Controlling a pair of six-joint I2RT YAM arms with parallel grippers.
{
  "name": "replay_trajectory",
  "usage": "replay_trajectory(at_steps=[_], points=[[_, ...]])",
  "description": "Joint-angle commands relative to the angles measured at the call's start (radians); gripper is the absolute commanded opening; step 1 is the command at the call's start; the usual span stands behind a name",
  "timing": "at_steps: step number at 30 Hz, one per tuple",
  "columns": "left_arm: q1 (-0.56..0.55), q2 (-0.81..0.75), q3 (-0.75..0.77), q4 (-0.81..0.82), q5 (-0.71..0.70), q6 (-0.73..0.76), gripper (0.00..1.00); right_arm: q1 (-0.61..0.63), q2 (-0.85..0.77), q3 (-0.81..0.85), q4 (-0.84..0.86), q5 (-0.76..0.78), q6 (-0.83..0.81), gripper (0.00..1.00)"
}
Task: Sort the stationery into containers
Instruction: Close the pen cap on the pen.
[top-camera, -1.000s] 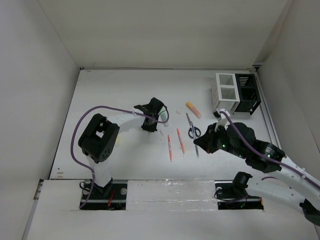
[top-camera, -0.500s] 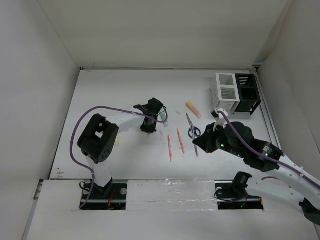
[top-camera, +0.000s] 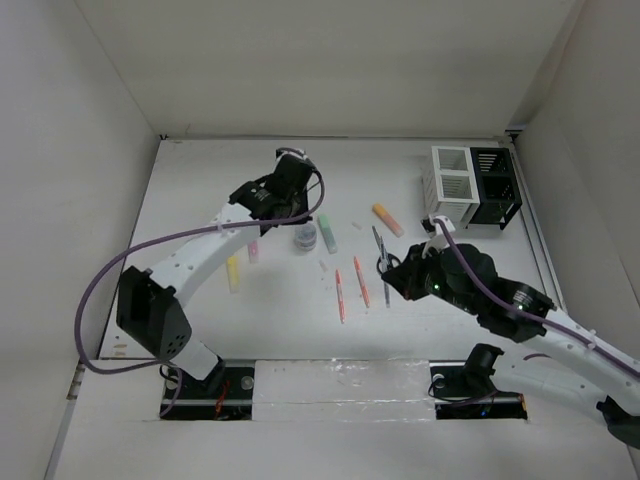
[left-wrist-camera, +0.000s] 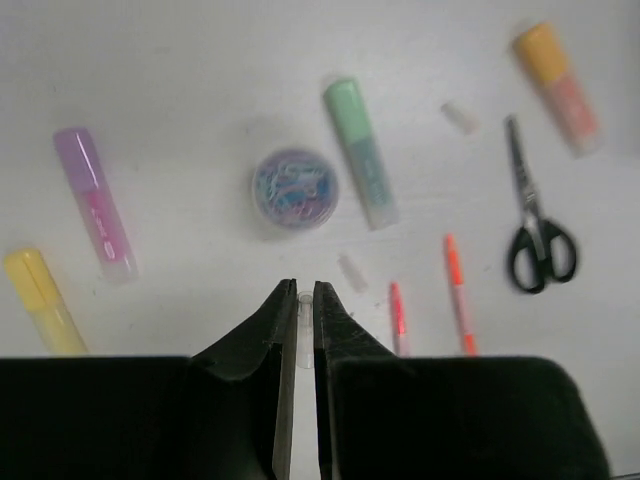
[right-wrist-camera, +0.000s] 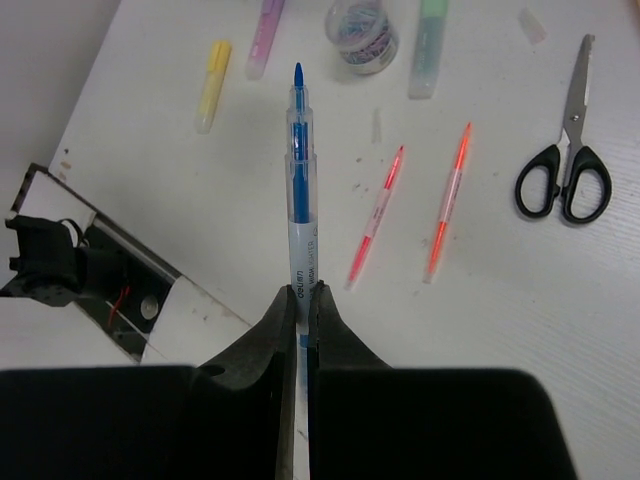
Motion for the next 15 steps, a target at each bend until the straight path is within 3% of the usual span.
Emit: replay_trajectory(at_steps=[1,3,5,7,15], points=[[-0.002,-0.109,0.069,0.081,-0.045,-0.054,0.0,0.007,0.03,-0.043,0.185,-0.017,0.025,0.0],[0.007,-0.171,0.046,0.183,0.004,-0.053,0.0,0.007,0.056,-0.085,0.322,-0.13,0.025,0.0],[0.008,-0.293,-0.049,0.384,0.111,-0.043,0.0,0.007,0.113,-0.096,0.441,-0.195,0.037,0.0],[0.03,-0.372,-0.107,0.489,0.151,-0.043,0.0,0.007,0.184,-0.087,0.485,-0.302,0.05,0.0],[0.031,-0.491,-0.211,0.62,0.248,-0.052,0.0,0.007,0.342,-0.056,0.721,-0.434,0.054,0.0]])
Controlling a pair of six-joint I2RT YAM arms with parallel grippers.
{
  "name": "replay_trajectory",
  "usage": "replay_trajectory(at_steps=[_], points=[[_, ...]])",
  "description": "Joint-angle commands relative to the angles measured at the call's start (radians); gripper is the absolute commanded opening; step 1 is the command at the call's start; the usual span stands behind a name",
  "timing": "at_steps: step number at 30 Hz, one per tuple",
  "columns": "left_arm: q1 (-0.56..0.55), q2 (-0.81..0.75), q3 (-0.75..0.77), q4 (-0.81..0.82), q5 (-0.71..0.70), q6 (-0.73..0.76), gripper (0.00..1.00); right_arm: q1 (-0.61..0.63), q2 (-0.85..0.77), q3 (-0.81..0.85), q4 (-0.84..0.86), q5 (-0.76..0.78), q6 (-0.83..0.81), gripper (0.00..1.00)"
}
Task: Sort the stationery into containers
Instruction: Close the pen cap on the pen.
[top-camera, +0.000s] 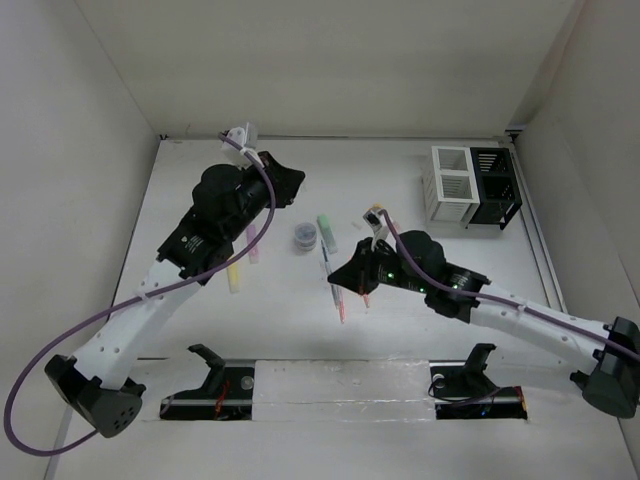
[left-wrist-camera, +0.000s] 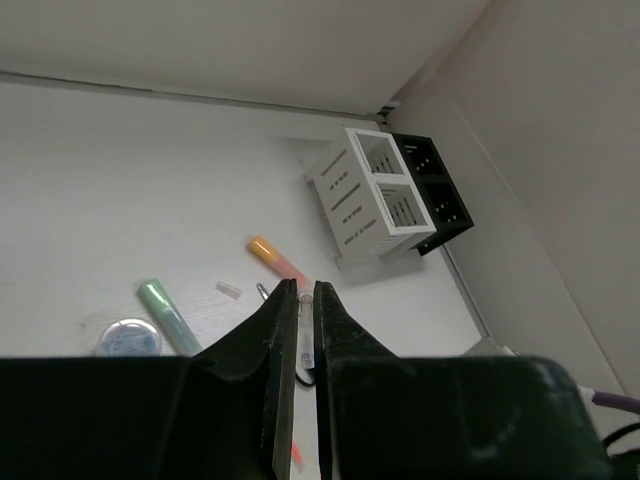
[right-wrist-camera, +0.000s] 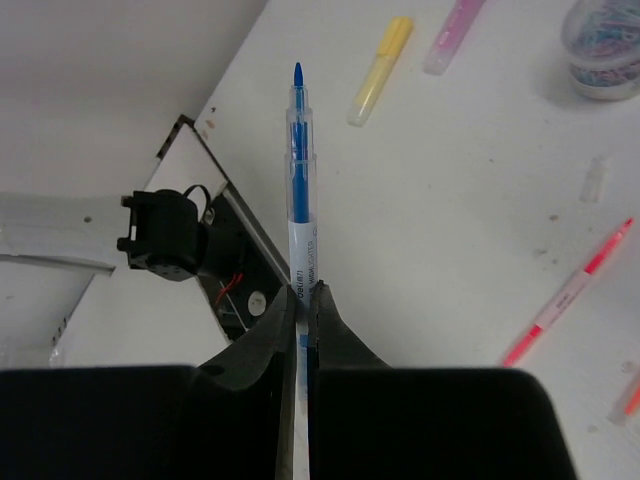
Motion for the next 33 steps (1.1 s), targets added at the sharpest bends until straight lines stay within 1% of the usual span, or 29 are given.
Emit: replay_trajectory(at_steps=[1,4,7,10,13,19,33], points=[[0.003,-0.012,-0.047,0.107,0.089,-0.014,0.0,0.007,0.05,0.042,0.205,-0.09,-0.017,0.0],[0.003,-0.021,-0.06,0.12,0.098,-0.014,0.0,0.007,0.086,0.065,0.227,-0.09,-0.048,0.0],[0.003,-0.042,-0.088,0.166,0.123,-0.014,0.0,0.007,0.125,0.09,0.227,-0.053,-0.077,0.0],[0.003,-0.042,-0.097,0.175,0.135,-0.014,0.0,0.007,0.152,0.113,0.242,-0.053,-0.077,0.0],[0.003,-0.052,-0.106,0.175,0.135,-0.014,0.0,0.007,0.153,0.122,0.242,0.007,-0.077,0.0],[0.003,-0.061,-0.106,0.166,0.112,-0.014,0.0,-0.002,0.153,0.133,0.232,0.068,-0.086,0.0],[0.003,-0.041,-0.117,0.184,0.114,-0.023,0.0,-0.032,0.116,0.151,0.222,0.079,-0.105,0.0]])
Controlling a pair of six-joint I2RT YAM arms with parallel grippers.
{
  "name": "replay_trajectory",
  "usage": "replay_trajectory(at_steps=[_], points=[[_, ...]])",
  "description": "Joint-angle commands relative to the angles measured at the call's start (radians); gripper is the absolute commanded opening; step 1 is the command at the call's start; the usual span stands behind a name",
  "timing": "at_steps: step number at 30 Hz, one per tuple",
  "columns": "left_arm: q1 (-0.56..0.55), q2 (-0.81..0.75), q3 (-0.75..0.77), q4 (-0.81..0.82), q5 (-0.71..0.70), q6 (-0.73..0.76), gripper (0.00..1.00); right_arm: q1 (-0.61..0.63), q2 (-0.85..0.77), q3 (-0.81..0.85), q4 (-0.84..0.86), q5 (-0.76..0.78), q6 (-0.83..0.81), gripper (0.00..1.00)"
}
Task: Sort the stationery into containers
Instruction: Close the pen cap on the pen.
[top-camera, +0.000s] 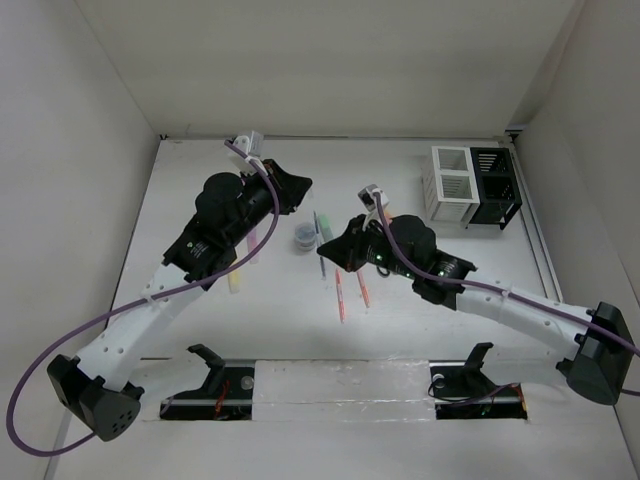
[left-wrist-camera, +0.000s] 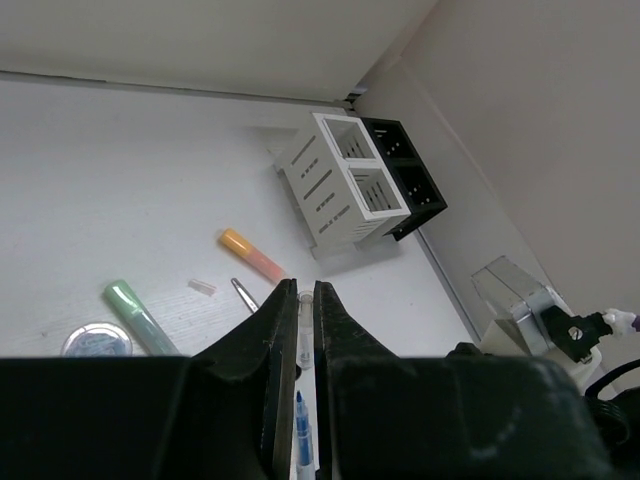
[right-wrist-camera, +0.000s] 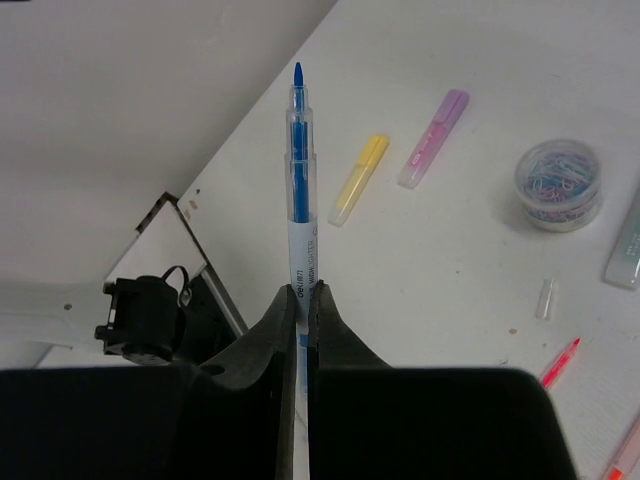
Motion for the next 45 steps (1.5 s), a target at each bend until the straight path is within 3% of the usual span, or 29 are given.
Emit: replay_trajectory(at_steps=[1,45], points=[[0.003,-0.007,-0.003,0.058,0.012,-0.008,0.0,-0.01,-0.03,0.052,0.05,0.012,-0.017,0.0],[0.003,-0.007,-0.014,0.049,0.044,0.001,0.0,-0.029,-0.003,0.081,0.041,-0.02,-0.017,0.0]])
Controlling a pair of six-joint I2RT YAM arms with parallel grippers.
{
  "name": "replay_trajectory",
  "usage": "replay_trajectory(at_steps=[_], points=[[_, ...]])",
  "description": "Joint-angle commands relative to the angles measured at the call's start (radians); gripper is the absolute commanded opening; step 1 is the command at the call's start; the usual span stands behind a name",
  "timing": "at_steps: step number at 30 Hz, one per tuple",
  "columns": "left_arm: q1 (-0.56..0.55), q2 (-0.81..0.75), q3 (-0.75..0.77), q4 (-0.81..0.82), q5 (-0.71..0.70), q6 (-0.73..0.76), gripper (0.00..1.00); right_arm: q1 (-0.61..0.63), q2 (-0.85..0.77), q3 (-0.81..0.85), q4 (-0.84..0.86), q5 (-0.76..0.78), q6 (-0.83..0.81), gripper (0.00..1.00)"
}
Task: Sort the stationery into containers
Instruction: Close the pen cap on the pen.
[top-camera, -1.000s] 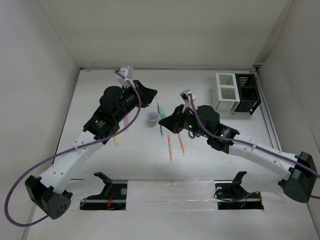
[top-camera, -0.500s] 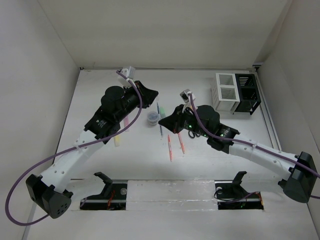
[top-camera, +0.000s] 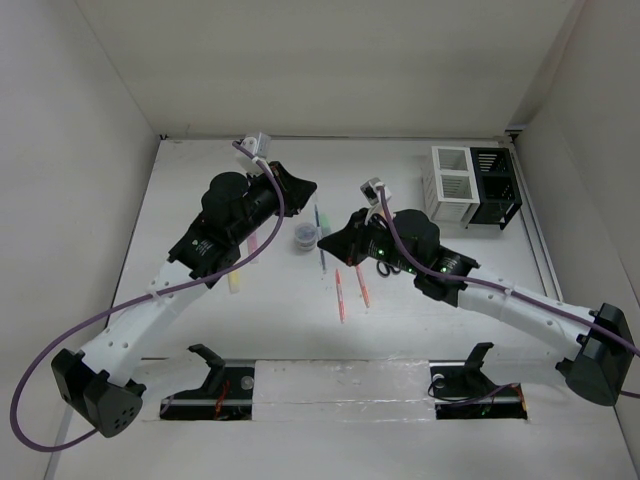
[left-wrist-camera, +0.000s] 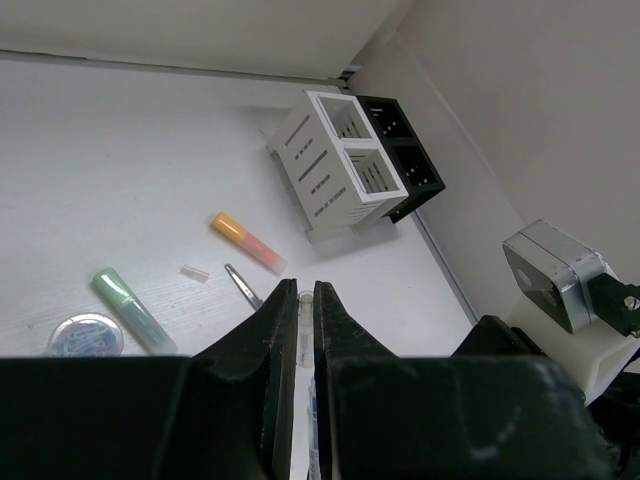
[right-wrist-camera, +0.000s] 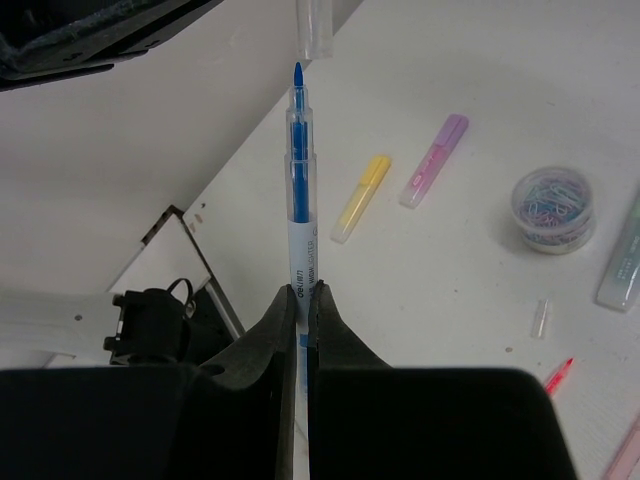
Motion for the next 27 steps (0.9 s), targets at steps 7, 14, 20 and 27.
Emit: replay_trajectory(at_steps=[7,14,20,27], points=[[0.003,-0.041,0.009,0.041,0.003,0.003,0.0,-0.004,0.009,0.047,0.032,-0.004,0.003,0.0],[0.003,-0.041,-0.001,0.041,0.013,0.003,0.0,-0.004,0.009,0.047,0.032,0.006,0.003,0.0],[0.003,-0.041,-0.001,0.041,0.003,0.003,0.0,-0.004,0.009,0.047,0.032,-0.004,0.003,0.0],[0.003,-0.041,-0.001,0.041,0.003,0.003,0.0,-0.004,0.0,0.056,0.032,-0.004,0.003,0.0]])
